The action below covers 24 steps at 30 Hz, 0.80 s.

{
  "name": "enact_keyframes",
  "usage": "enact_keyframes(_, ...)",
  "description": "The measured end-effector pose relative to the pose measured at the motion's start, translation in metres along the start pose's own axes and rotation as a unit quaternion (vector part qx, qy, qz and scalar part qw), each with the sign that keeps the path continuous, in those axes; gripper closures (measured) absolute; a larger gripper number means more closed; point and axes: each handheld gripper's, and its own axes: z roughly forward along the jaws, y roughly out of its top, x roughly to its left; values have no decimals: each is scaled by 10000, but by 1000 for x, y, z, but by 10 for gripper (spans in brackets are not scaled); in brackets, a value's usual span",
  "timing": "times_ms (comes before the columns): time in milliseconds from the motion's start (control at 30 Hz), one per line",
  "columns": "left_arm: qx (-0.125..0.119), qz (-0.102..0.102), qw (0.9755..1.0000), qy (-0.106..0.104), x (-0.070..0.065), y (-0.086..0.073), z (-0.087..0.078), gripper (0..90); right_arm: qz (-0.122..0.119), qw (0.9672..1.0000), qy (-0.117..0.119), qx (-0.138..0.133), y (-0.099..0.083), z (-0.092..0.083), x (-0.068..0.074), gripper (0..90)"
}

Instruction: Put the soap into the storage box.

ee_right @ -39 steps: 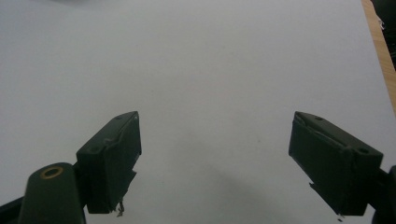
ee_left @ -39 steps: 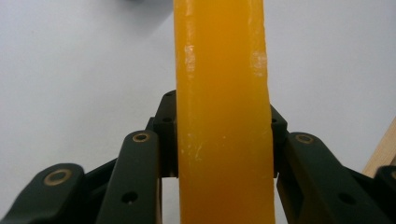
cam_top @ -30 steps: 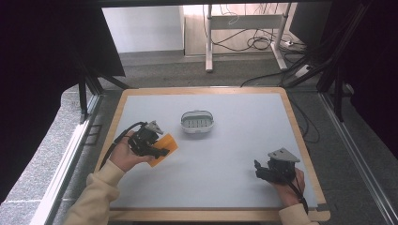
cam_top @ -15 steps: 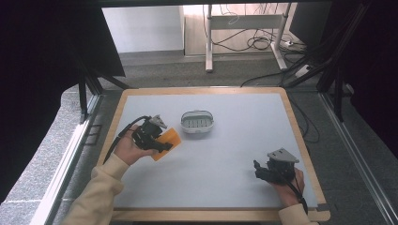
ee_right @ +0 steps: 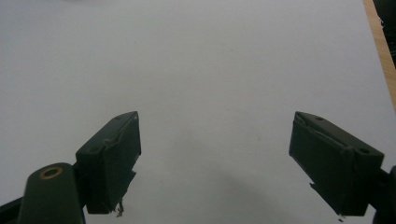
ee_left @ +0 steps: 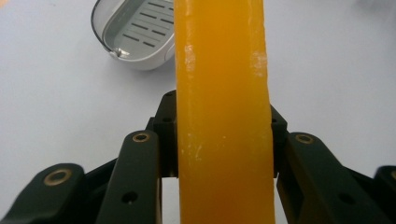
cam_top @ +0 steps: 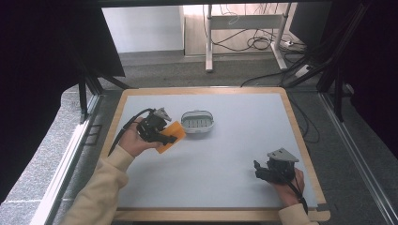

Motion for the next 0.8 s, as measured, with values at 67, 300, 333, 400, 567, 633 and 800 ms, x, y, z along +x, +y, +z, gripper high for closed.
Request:
enact_keyframes(67, -5, 45, 10000, 15, 0, 3, 0, 622, 0, 10000, 5, 0, 0, 0, 0, 168)
enact_keyframes(300, 53, 151, 9999, 54, 1, 14, 2, 622, -70, 9999, -59, -111, 1, -2, 2, 170)
enact_keyframes(333, 64, 159, 9998, 57, 2, 16, 3, 622, -67, 9999, -50, -95, 1, -2, 2, 170)
enact_keyframes(400, 76, 202, 9998, 54, 2, 19, 5, 622, -56, 10000, -40, -66, 0, -1, 2, 170)
enact_keyframes(567, 26, 262, 9997, 1, 1, 29, 9, 622, -10, 10000, -26, -27, 0, 0, 0, 169)
enact_keyframes(633, 46, 299, 9995, 7, 1, 31, 9, 622, -14, 10000, -31, -19, 0, 0, 0, 169)
enact_keyframes(800, 90, 319, 9994, 37, 2, 38, 12, 622, -23, 10000, -17, -3, 0, 0, 0, 170)
